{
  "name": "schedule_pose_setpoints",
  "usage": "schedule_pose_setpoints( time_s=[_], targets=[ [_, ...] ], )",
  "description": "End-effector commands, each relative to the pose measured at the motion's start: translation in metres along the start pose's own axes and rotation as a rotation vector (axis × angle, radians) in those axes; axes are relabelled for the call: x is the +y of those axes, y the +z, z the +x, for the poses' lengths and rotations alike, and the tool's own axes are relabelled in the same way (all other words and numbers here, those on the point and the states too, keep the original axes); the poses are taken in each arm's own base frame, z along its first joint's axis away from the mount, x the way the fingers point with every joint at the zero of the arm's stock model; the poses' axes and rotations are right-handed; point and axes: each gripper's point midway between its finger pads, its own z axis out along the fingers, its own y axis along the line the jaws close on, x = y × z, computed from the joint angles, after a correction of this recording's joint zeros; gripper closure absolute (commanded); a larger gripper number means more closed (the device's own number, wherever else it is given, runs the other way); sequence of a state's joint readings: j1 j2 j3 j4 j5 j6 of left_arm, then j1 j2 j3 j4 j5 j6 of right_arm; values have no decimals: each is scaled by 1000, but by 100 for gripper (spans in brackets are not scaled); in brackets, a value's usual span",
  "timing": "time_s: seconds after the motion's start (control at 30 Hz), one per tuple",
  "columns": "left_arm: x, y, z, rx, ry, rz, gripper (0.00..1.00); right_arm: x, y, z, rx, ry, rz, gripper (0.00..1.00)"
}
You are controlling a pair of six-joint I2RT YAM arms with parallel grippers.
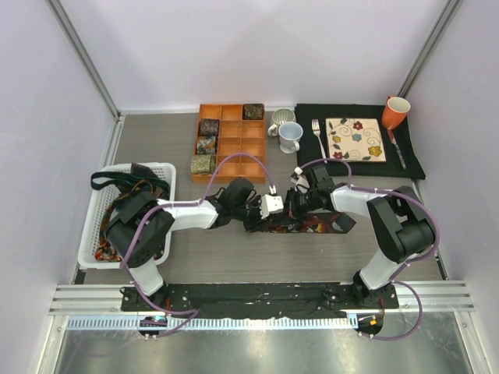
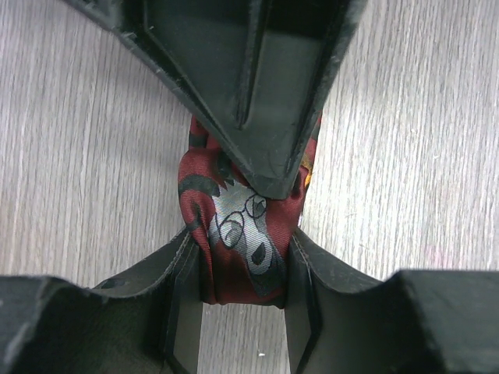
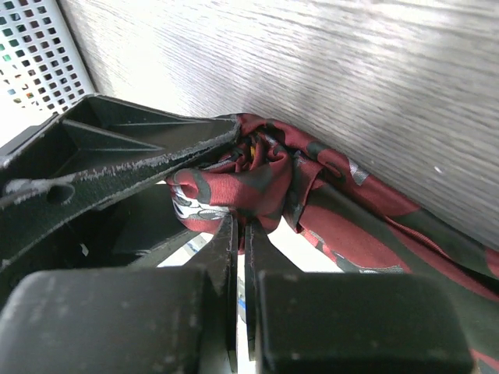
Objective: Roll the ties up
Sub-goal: Roll the tie at the center of the board.
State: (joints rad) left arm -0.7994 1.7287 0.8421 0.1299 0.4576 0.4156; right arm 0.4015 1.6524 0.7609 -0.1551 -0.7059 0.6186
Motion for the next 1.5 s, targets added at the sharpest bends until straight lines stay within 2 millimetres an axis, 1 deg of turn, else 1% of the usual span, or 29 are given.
schedule_pose_setpoints(
  time_s=[0.0,0.07,0.17,0.23,0.27,0.37,0.43,0.53,0.57,0.6,0.67,0.7,0.93,1.1,1.23,1.3,1.47],
  targets=[
    [-1,-14,23,49,-118,-12,54,-47,11,14,8,7,153,99],
    [-5,-17,12,-7,-108,2,47,-55,10,17,2,29,181,99],
    [-12,-21,-5,-70,-91,40,41,-63,7,18,-6,62,202,99],
    [-12,-23,-13,-96,-80,47,36,-68,5,17,-12,84,214,99],
    [-14,-23,-16,-107,-72,57,34,-70,2,15,-14,97,220,99],
    [-9,-23,-24,-126,-29,54,30,-75,1,14,-3,112,241,99],
    [-7,-23,-31,-145,7,61,29,-81,2,18,16,120,257,99],
    [-7,-19,-37,-162,41,85,23,-88,2,21,39,144,271,99],
    [-6,-16,-37,-163,59,90,20,-89,2,22,46,148,276,99],
    [-5,-15,-37,-163,64,88,20,-90,1,22,50,151,282,99],
    [-2,-12,-42,-176,94,89,19,-92,1,24,61,155,288,99],
    [-2,-9,-39,-169,98,94,19,-92,1,23,62,154,287,99],
    [-4,4,-46,-157,221,110,19,-88,1,21,68,149,275,99],
    [-8,3,-49,-140,301,130,18,-85,1,18,66,145,274,99],
    [-14,1,-47,-107,377,161,18,-84,0,17,66,141,272,99],
    [-16,4,-48,-100,396,166,19,-83,0,15,63,138,270,99],
    [-22,14,-46,-59,428,197,24,-80,0,15,68,136,263,99]
  ],
)
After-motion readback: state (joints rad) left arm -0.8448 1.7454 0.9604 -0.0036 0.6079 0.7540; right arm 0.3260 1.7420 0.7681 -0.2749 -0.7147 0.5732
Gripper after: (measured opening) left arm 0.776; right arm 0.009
